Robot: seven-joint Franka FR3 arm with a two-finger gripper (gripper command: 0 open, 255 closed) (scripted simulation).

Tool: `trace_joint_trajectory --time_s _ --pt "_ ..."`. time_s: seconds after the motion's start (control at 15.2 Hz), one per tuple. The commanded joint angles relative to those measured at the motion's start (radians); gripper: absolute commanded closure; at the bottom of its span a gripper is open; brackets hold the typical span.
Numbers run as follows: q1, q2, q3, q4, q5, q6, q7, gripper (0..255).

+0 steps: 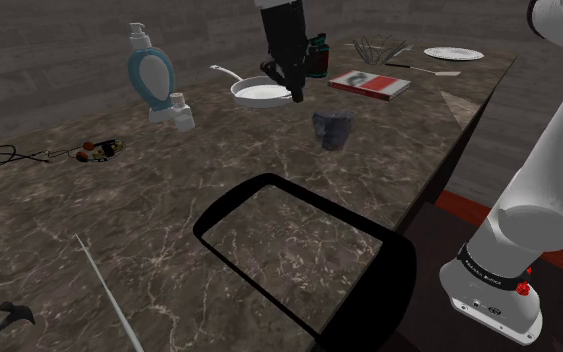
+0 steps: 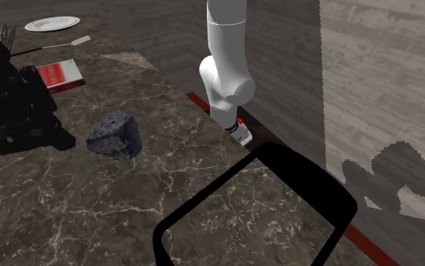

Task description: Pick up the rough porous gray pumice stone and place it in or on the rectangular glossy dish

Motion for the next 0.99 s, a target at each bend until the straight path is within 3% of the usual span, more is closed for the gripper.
trace_joint_trajectory --time_s 0.0,0.2,0.4,0.92 --pt "-0.001 0.000 -0.001 0.000 0.000 0.000 -0.001 0" --pt "-0.042 -0.190 -0.046 -0.248 0.069 0.123 -0.213 0" --pt "-0.044 -0.345 -0.112 -0.451 0.115 0.223 -0.421 0" --pt "-0.035 -0.391 -0.124 -0.603 0.128 0.335 -0.455 0"
